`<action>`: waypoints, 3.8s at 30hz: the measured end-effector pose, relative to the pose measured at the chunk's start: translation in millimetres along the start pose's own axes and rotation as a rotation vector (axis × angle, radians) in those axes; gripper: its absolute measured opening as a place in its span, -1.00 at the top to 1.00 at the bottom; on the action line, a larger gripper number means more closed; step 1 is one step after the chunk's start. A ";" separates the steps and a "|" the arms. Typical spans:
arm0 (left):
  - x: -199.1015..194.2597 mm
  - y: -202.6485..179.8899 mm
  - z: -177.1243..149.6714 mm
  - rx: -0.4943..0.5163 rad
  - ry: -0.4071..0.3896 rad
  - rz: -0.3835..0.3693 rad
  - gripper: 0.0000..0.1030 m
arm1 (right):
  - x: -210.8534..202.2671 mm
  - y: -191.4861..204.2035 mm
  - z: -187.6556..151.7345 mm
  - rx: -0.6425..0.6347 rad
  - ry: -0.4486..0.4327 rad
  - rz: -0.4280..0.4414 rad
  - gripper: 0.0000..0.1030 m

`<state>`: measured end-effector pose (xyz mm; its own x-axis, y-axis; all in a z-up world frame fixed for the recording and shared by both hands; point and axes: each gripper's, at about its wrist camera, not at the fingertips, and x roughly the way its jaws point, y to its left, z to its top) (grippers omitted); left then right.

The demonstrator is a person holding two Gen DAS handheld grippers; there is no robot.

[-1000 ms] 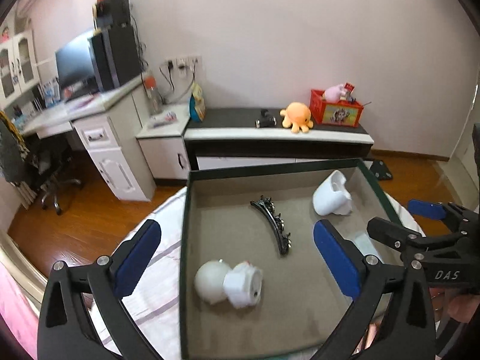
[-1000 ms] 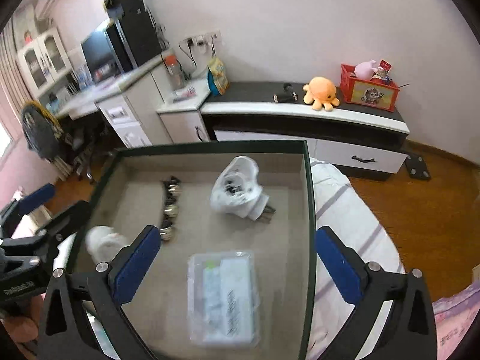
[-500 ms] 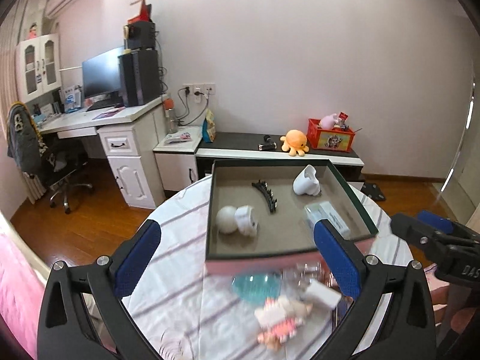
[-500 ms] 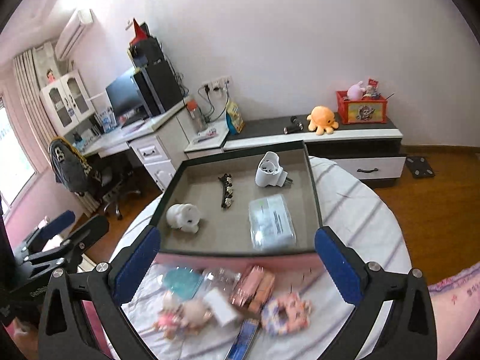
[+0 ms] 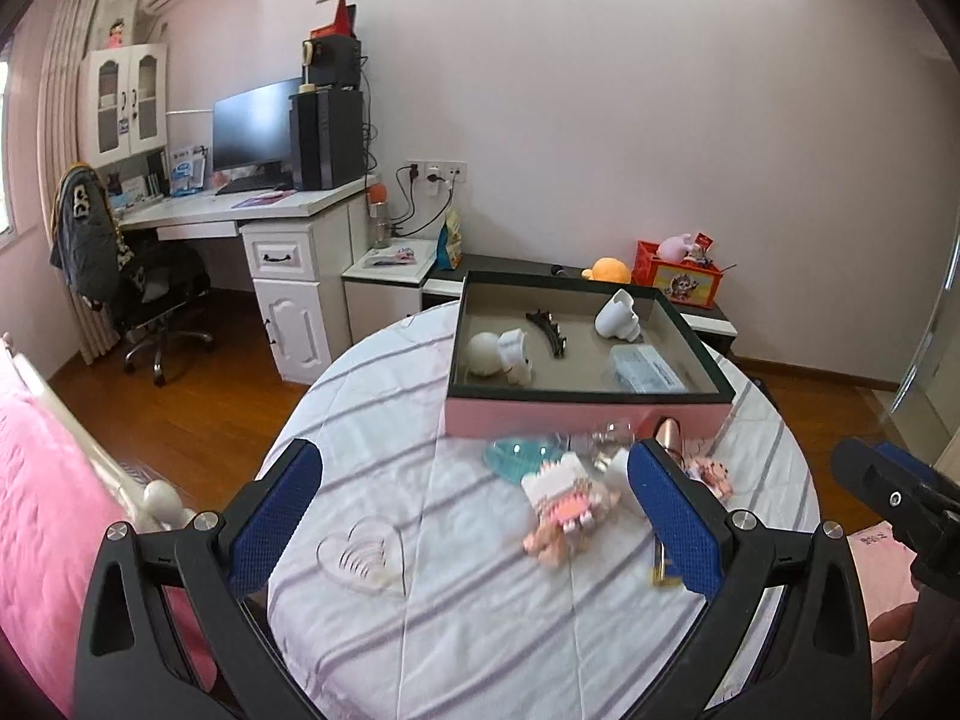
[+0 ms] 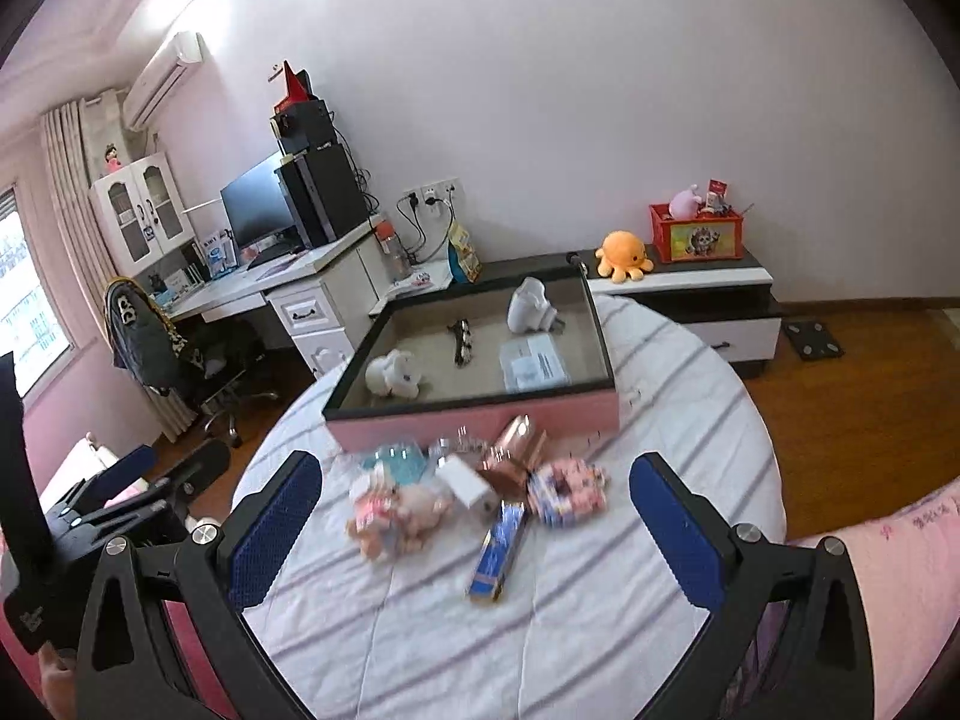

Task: Organize rigid objects
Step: 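Withdraw both tools from the box toward the table items, then grasp the pink block figure with the left tool while the right tool grasps the blue toothpaste box, then carry the block figure and toothpaste box over the pink box and open both tools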

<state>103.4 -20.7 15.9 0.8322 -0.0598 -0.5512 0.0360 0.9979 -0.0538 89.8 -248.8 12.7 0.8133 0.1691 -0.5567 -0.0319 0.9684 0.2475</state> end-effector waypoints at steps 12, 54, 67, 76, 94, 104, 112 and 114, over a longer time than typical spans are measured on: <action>-18.9 -7.1 -10.1 0.014 -0.009 -0.007 -1.00 | -12.3 0.4 -12.3 -0.005 0.008 -0.005 -1.00; 146.4 -25.8 -59.6 0.025 0.304 -0.109 -0.92 | 93.5 -23.9 -53.9 -0.029 0.277 -0.147 -1.00; 152.4 -20.8 -39.2 -0.040 0.274 -0.198 -0.78 | 109.0 -9.3 -61.2 -0.056 0.293 -0.148 -1.00; 154.6 -27.8 -40.3 -0.089 0.298 -0.310 -0.12 | 133.5 8.3 -70.6 -0.100 0.319 -0.166 -0.29; 127.3 -16.1 -33.3 -0.074 0.234 -0.302 0.12 | 108.7 -0.7 -71.3 -0.061 0.285 -0.062 0.59; 111.6 -11.4 -29.5 -0.052 0.197 -0.279 0.12 | 87.5 2.1 -60.7 -0.044 0.249 -0.017 0.59; 85.3 -20.7 -2.2 0.020 0.112 -0.240 0.12 | 64.0 13.5 -24.3 -0.069 0.167 0.020 0.59; 82.2 -22.9 7.8 0.034 0.096 -0.234 0.12 | 63.7 15.4 -13.6 -0.080 0.153 0.024 0.59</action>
<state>175.4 -48.3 -21.6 0.7431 -0.2895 -0.6033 0.2412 0.9568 -0.1621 133.2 -220.7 -29.8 0.7137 0.2128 -0.6674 -0.1014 0.9741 0.2022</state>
